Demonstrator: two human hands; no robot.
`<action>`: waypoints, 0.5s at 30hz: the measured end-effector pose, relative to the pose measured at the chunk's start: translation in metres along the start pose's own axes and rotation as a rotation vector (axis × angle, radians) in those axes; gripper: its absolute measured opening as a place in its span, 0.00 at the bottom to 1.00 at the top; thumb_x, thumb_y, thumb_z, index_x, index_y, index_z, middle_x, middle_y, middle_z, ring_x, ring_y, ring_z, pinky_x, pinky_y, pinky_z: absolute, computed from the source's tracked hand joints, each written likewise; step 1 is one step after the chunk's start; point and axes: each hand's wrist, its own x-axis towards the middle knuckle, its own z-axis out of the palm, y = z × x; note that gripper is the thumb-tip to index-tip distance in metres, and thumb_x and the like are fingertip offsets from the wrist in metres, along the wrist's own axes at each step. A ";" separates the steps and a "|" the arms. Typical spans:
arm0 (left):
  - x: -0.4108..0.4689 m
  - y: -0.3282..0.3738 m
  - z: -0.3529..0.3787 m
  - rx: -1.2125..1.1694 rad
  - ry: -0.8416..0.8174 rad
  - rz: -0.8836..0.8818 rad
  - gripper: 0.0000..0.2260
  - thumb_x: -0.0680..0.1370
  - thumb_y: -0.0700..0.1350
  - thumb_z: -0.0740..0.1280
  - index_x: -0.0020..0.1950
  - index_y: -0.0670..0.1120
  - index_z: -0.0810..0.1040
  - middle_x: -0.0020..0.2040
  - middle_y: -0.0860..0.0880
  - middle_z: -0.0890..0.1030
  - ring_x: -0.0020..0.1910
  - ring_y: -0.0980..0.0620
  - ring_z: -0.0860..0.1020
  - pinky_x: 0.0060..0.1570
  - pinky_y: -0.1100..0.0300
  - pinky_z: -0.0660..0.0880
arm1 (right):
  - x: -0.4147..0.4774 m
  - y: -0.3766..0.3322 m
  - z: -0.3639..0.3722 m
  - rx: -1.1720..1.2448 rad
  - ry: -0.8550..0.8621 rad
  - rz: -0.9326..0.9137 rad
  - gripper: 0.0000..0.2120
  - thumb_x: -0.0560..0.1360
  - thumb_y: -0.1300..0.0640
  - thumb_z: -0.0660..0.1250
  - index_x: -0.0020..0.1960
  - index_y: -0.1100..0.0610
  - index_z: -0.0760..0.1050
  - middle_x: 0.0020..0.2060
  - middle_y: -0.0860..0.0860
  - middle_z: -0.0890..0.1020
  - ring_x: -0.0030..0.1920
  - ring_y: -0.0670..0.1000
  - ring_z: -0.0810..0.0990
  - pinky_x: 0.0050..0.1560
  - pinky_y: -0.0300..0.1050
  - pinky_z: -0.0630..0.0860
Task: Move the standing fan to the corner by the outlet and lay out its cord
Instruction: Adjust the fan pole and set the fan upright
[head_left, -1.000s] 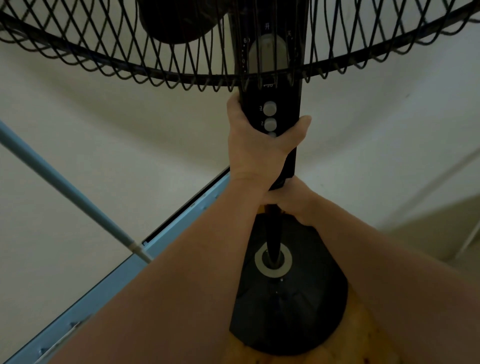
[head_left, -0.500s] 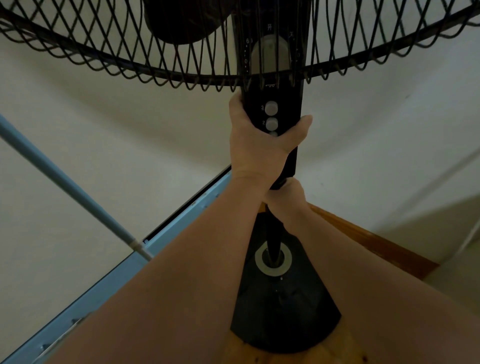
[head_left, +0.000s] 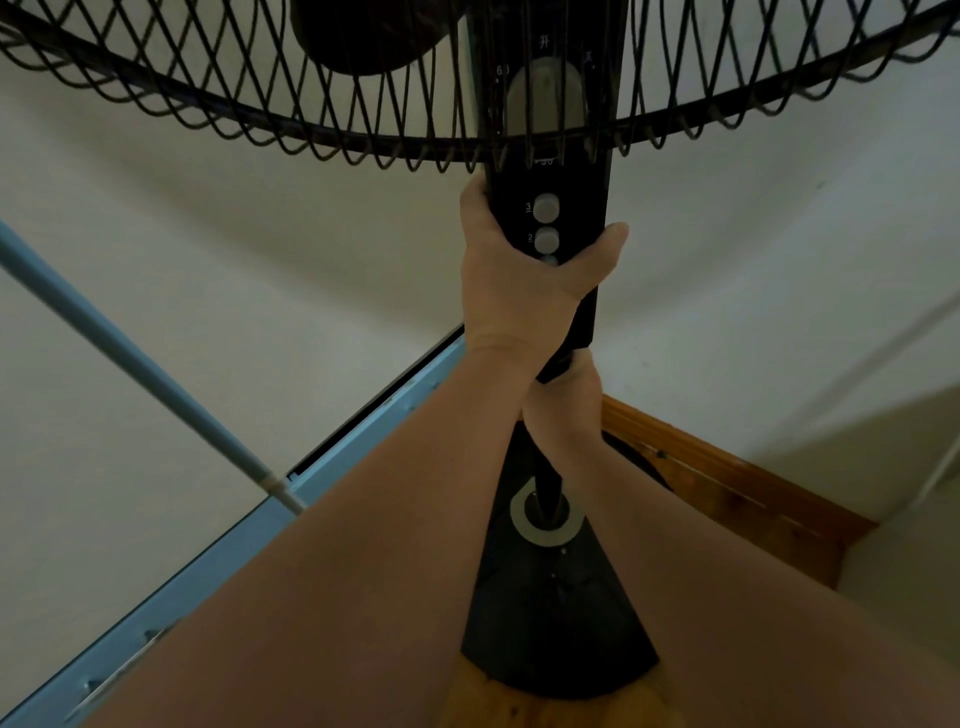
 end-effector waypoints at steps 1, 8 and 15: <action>0.000 0.000 -0.001 0.000 0.001 0.000 0.39 0.64 0.50 0.82 0.70 0.50 0.66 0.53 0.60 0.78 0.52 0.63 0.79 0.51 0.57 0.82 | 0.002 0.000 -0.002 0.007 -0.057 0.007 0.10 0.74 0.60 0.66 0.43 0.48 0.68 0.33 0.43 0.75 0.30 0.37 0.75 0.27 0.30 0.68; 0.001 -0.002 0.001 0.008 -0.001 0.009 0.39 0.64 0.51 0.82 0.69 0.50 0.66 0.52 0.62 0.77 0.51 0.64 0.79 0.48 0.60 0.82 | 0.039 -0.025 -0.047 -0.237 -0.631 0.099 0.10 0.69 0.57 0.78 0.48 0.52 0.81 0.45 0.51 0.85 0.47 0.50 0.83 0.48 0.48 0.82; 0.001 -0.003 0.000 -0.002 0.005 0.020 0.38 0.64 0.51 0.82 0.68 0.49 0.66 0.52 0.59 0.78 0.50 0.62 0.80 0.48 0.58 0.83 | 0.022 -0.030 -0.041 -0.134 -0.490 0.193 0.10 0.70 0.66 0.73 0.49 0.70 0.80 0.48 0.67 0.82 0.49 0.64 0.82 0.50 0.59 0.80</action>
